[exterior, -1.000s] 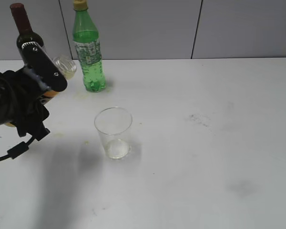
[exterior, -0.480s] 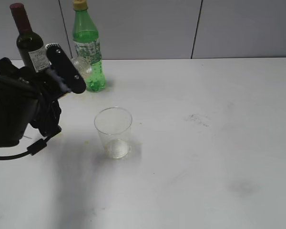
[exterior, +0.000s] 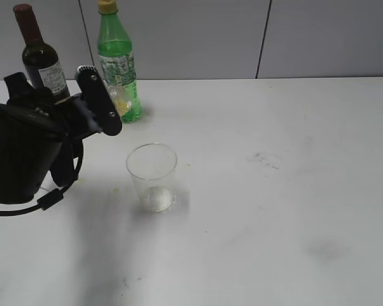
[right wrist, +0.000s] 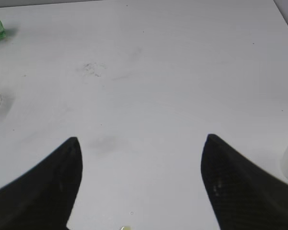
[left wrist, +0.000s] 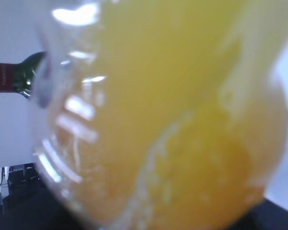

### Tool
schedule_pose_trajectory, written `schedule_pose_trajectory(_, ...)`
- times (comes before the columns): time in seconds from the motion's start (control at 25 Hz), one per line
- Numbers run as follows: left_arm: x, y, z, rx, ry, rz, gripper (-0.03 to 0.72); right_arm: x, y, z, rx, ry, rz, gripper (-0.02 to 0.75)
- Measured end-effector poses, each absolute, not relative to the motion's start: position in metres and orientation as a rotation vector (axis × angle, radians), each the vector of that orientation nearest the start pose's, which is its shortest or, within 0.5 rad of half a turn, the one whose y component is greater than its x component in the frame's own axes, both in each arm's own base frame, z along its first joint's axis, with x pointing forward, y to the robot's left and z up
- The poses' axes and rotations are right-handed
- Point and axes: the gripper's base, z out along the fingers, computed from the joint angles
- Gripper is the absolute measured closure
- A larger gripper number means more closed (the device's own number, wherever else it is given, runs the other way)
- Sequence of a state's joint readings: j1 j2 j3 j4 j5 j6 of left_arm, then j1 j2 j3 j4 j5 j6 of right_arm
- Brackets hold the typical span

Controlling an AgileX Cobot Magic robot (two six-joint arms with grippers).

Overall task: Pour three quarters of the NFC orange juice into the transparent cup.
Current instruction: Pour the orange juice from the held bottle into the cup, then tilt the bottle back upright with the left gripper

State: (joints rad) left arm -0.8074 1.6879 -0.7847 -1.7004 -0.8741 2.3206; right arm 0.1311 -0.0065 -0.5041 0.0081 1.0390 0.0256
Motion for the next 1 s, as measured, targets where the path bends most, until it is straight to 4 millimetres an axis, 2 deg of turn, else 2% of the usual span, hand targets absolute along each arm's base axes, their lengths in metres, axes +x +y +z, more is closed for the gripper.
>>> schedule_pose_trajectory(0.44, 0.255, -0.169, 0.183, 1.235, 1.941, 1.039, 0.211, -0.006, 0.000, 0.280, -0.107, 2.011, 0.109, 0.147)
schedule_pose_trajectory(0.6, 0.256, -0.175, 0.175, 1.272, 1.929, 1.084, 0.211, -0.006, 0.000, 0.280, -0.107, 2.011, 0.109, 0.147)
schedule_pose_trajectory(1.0, 0.256, -0.175, 0.175, 1.349, 1.884, 1.152, 0.211, -0.006, 0.000, 0.280, -0.106, 2.011, 0.110, 0.147)
